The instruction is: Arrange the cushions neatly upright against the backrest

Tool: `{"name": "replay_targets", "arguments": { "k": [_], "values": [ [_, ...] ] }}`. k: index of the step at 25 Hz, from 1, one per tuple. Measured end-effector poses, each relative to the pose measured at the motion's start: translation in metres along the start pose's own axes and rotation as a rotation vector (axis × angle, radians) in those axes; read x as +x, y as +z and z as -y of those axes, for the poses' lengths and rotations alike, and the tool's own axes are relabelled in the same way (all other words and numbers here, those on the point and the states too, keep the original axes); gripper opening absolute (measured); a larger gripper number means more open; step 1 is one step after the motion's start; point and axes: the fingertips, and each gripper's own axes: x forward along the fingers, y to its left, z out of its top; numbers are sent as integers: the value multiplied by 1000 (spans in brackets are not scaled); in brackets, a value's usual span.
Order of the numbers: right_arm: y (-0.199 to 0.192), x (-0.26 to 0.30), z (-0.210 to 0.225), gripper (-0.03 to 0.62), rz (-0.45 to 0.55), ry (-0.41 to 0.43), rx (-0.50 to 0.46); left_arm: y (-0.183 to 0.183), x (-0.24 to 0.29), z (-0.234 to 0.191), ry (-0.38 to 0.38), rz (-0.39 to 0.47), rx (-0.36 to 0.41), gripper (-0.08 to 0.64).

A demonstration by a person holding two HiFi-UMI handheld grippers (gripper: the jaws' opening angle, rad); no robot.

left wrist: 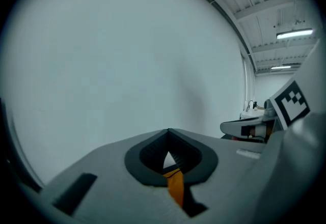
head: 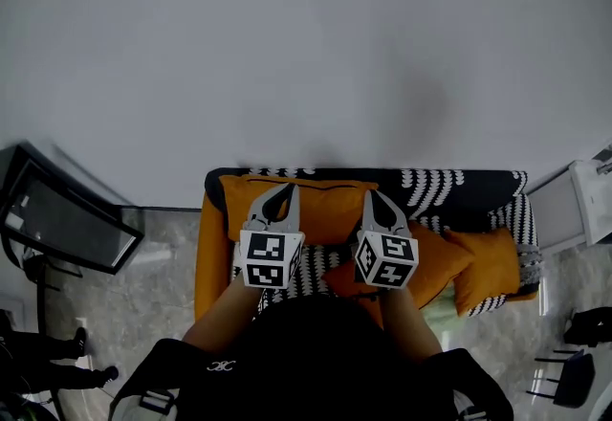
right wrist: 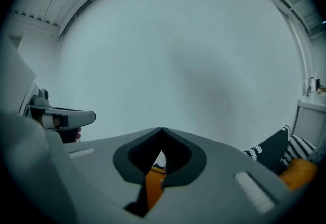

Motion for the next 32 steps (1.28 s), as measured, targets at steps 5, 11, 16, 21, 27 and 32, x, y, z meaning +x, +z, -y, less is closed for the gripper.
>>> {"name": "replay_targets", "arguments": {
  "k": [5,11,16,21,27,32],
  "values": [
    [-4,-2,1,6,-9,2,-1,-7,3,0,-58,-35,-128,8],
    [-5,-5,2,6,-16,-7,-9,-10,1,-4,-40,-48,-107,8],
    [-4,-8,1,6,-19,-22,-9,-11,-2,0,-56,-51,-80,8],
    [-15,-15,-6,6,-45,-59,-3,-22,-10,-1,-74,-72,-31,8],
    [-42,-30,-4,6,-101,-148,20,-59,-8,8,-186,-147,-41,8],
    [-59,-52,19,6,-132,-250,25,-94,8,25,-281,-222,-64,8]
  ]
}}
